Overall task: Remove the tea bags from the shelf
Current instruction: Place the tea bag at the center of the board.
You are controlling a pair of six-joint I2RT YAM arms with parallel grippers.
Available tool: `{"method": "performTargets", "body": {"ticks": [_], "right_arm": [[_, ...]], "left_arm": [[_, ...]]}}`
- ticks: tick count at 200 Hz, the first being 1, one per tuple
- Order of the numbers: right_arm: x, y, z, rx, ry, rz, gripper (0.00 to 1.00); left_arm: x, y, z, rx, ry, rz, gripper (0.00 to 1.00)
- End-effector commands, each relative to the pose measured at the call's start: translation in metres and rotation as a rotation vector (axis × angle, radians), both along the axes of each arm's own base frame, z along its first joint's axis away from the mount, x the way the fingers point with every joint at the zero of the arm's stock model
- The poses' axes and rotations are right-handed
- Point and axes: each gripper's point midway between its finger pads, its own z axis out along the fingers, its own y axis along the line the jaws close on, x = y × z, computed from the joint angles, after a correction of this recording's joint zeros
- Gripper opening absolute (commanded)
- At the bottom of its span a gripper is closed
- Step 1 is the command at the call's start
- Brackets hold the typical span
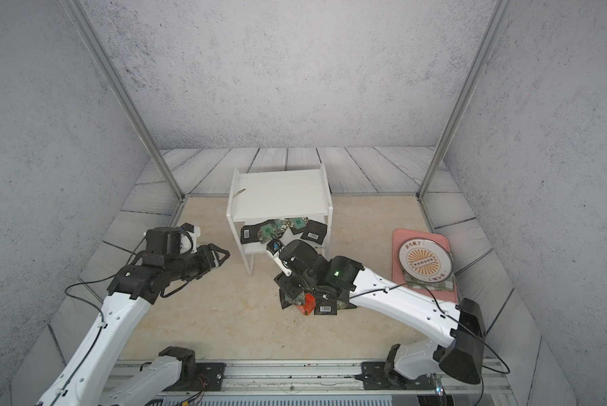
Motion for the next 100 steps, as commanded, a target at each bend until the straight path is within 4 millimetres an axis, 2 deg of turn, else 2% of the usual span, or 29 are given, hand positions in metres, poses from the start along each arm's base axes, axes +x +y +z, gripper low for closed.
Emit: {"method": "performTargets", "body": {"ticks": [1,33,57,80,100], "right_arm": [[-0.003,-0.016,0.044,0.044,0.038,-0.015,0.57],[0.009,-0.025,0.097,0.073,0.044,-0.037,0.57],[0.023,-0.033,0.126,0.132,0.044,-0.091,0.57],[0.043,-0.044,0.144,0.176,0.04,-0.159,0.56],[0.062,-0.05,0.147,0.165,0.028,-0.211,0.56]], "left_arm": [[0.007,-0.003,0.013,-0.049,0.011,-0.01,0.58],[0.022,-0.003,0.029,-0.08,0.007,-0.018,0.58],[0.029,-0.001,0.032,-0.089,0.021,-0.007,0.59],[0.042,-0.001,0.024,-0.114,0.045,-0.002,0.6],[0.057,-0.002,0.017,-0.132,0.062,-0.002,0.6]]}}
